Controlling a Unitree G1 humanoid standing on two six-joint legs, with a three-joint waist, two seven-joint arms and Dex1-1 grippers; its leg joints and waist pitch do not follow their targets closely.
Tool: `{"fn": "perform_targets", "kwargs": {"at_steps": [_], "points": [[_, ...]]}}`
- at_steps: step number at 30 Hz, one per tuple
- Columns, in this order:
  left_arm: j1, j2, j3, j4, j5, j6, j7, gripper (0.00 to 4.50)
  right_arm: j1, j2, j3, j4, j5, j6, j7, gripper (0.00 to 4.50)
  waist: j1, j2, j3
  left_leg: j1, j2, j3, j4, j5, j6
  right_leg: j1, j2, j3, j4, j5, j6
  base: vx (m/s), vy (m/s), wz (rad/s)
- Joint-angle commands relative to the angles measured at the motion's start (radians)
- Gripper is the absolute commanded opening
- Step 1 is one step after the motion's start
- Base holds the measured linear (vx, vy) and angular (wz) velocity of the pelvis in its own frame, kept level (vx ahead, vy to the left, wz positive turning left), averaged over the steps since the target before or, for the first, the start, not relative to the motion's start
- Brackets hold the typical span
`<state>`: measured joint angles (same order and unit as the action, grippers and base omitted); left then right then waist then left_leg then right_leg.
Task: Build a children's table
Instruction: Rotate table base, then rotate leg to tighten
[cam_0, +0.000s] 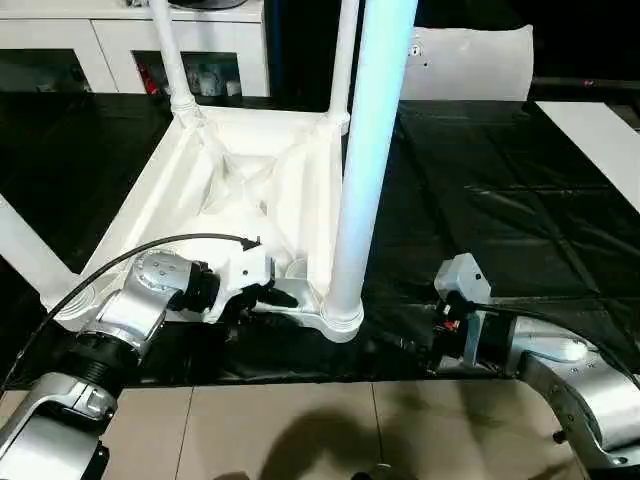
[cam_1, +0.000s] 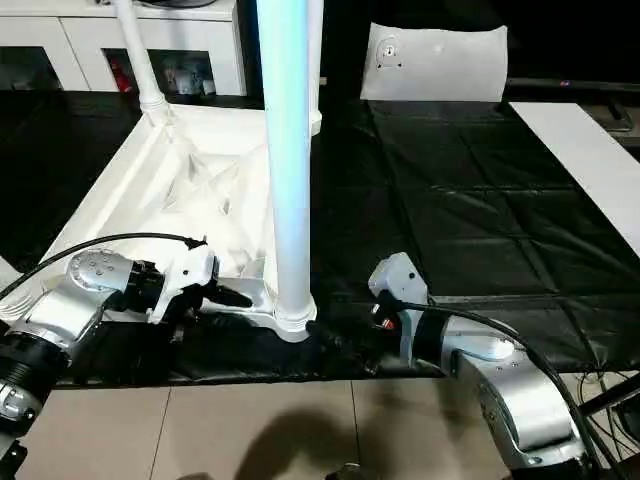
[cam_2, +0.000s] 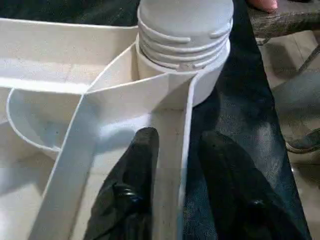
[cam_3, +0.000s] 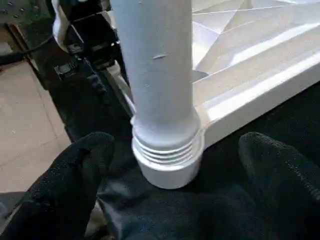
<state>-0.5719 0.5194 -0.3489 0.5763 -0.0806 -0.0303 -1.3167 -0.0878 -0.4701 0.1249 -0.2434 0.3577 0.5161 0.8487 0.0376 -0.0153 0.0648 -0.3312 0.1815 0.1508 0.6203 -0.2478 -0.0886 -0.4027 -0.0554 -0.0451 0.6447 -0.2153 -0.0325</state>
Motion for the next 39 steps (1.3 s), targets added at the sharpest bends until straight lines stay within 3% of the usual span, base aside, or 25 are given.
{"fn": "perform_targets", "kwargs": {"at_steps": [1,6,8,11,12,16,24,26,27,28,29,31,32,35,39], "points": [[-0.02,0.004,0.008,0.009,0.015,-0.012,-0.004,1.11,-0.004,-0.001,-0.008,-0.027,0.016,0.025,-0.004,4.5,0.006,0.01,-0.066,-0.016,0.038,-0.006,-0.076,-0.037,0.028,0.076,-0.077,0.058,-0.078,-0.025,-0.234,0.0,0.0,0.0],[-0.025,0.0,0.014,0.018,0.009,-0.011,-0.014,0.65,-0.009,-0.031,0.023,-0.032,-0.014,-0.002,0.021,4.5,0.006,0.01,-0.066,-0.017,0.038,-0.005,-0.074,-0.028,0.025,0.075,-0.077,0.058,-0.075,0.002,-0.237,0.0,0.0,0.0],[-0.028,0.0,0.011,0.029,0.012,-0.016,-0.022,0.55,-0.005,-0.036,0.025,-0.033,-0.01,-0.005,0.026,4.5,0.008,0.014,-0.066,-0.017,0.036,-0.005,-0.074,-0.029,0.025,0.076,-0.078,0.058,-0.077,-0.008,-0.234,0.0,0.0,0.0],[-0.032,0.0,0.006,0.039,0.017,-0.017,-0.029,0.44,-0.003,-0.041,0.027,-0.032,-0.018,-0.017,0.023,4.5,0.007,0.01,-0.065,-0.017,0.037,-0.005,-0.075,-0.04,0.023,0.076,-0.078,0.058,-0.078,-0.026,-0.231,0.0,0.0,0.0],[-0.034,0.0,0.004,0.044,0.02,-0.02,-0.03,0.21,-0.004,-0.032,0.024,-0.028,-0.027,-0.027,0.01,4.5,0.008,0.013,-0.065,-0.016,0.038,-0.006,-0.076,-0.043,0.02,0.074,-0.078,0.058,-0.079,-0.036,-0.229,0.0,0.0,0.0],[-0.035,0.001,0.001,0.047,0.03,-0.029,-0.024,0.07,-0.016,-0.033,0.032,-0.032,-0.024,-0.008,0.008,4.5,0.007,0.011,-0.066,-0.018,0.038,-0.007,-0.076,-0.029,0.023,0.077,-0.078,0.058,-0.075,-0.008,-0.232,0.0,0.0,0.0],[-0.024,-0.032,0.035,0.043,0.002,-0.004,0.025,0.07,-0.062,-0.004,0.024,0.02,-0.029,-0.057,-0.004,4.5,0.005,0.012,-0.067,-0.015,0.039,-0.005,-0.075,-0.029,0.021,0.075,-0.078,0.057,-0.074,-0.01,-0.243,0.0,0.0,0.0],[-0.011,-0.051,0.044,0.021,-0.015,0.009,0.034,0.07,-0.09,-0.007,0.037,0.058,-0.06,-0.092,-0.003,4.5,0.002,0.009,-0.067,-0.018,0.037,-0.004,-0.074,-0.026,0.021,0.077,-0.078,0.057,-0.075,-0.003,-0.246,0.0,0.0,0.0],[-0.004,-0.051,0.035,0.013,-0.009,-0.001,0.024,0.07,-0.107,-0.009,0.043,0.081,-0.067,-0.103,0.008,4.5,0.001,0.001,-0.068,-0.019,0.036,-0.003,-0.073,-0.022,0.026,0.078,-0.077,0.058,-0.075,-0.004,-0.244,0.0,0.0,0.0],[0.007,-0.047,0.017,0.004,0.007,-0.03,0.005,0.07,-0.138,-0.008,0.053,0.125,-0.07,-0.126,0.038,4.5,0.002,-0.001,-0.069,-0.02,0.036,-0.004,-0.072,-0.018,0.029,0.079,-0.08,0.058,-0.073,-0.004,-0.246,0.0,0.0,0.0],[0.01,-0.044,0.006,0.003,0.018,-0.05,-0.006,0.07,-0.156,-0.007,0.056,0.149,-0.064,-0.136,0.06,4.5,-0.002,0.003,-0.068,-0.023,0.034,-0.004,-0.072,-0.021,0.036,0.079,-0.079,0.056,-0.076,-0.021,-0.245,0.0,0.0,0.0],[0.012,-0.042,0.0,0.003,0.025,-0.062,-0.011,0.07,-0.166,-0.007,0.058,0.164,-0.06,-0.143,0.074,4.5,0.0,0.003,-0.068,-0.02,0.037,-0.002,-0.071,-0.016,0.044,0.077,-0.079,0.058,-0.074,-0.019,-0.244,0.0,0.0,0.0],[0.011,-0.041,-0.005,0.005,0.029,-0.073,-0.015,0.03,-0.175,-0.006,0.06,0.177,-0.054,-0.15,0.092,4.22,0.001,-0.001,-0.069,-0.019,0.038,-0.002,-0.071,-0.002,0.05,0.077,-0.079,0.058,-0.073,0.004,-0.243,0.0,0.0,0.0],[0.006,-0.029,-0.023,-0.004,0.038,-0.105,-0.053,0.0,-0.211,-0.011,0.077,0.228,-0.025,-0.155,0.184,4.09,0.002,-0.004,-0.071,-0.022,0.037,-0.002,-0.07,0.018,0.071,0.079,-0.079,0.055,-0.067,0.044,-0.254,0.0,0.0,0.0],[0.007,-0.019,-0.035,-0.022,0.037,-0.111,-0.084,0.0,-0.232,-0.016,0.093,0.259,-0.009,-0.155,0.245,3.75,0.003,-0.002,-0.073,-0.019,0.04,-0.002,-0.069,0.023,0.084,0.076,-0.082,0.055,-0.065,0.046,-0.267,0.0,0.0,0.0]]}}
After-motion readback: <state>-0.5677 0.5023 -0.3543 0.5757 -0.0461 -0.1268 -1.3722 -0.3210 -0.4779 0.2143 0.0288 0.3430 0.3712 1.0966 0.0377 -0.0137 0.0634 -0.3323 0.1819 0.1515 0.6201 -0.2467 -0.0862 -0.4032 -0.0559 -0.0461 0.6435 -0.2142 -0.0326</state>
